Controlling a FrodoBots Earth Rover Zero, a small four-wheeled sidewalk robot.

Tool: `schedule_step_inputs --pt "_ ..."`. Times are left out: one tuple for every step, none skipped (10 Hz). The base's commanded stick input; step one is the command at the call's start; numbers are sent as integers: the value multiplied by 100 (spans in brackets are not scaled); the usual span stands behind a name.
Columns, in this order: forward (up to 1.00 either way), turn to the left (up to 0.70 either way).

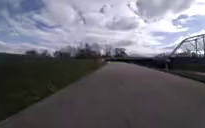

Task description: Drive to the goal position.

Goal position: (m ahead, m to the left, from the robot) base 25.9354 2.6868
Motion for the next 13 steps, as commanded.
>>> schedule_step_inputs --pt "100 -40" --pt "100 -40" --pt "100 -34" --pt "100 -13" --pt "100 0" --pt "100 0" --pt "100 0" --pt "100 0" --pt "100 0" --pt "100 0" --pt "100 0" --pt "100 0" --pt "100 0"
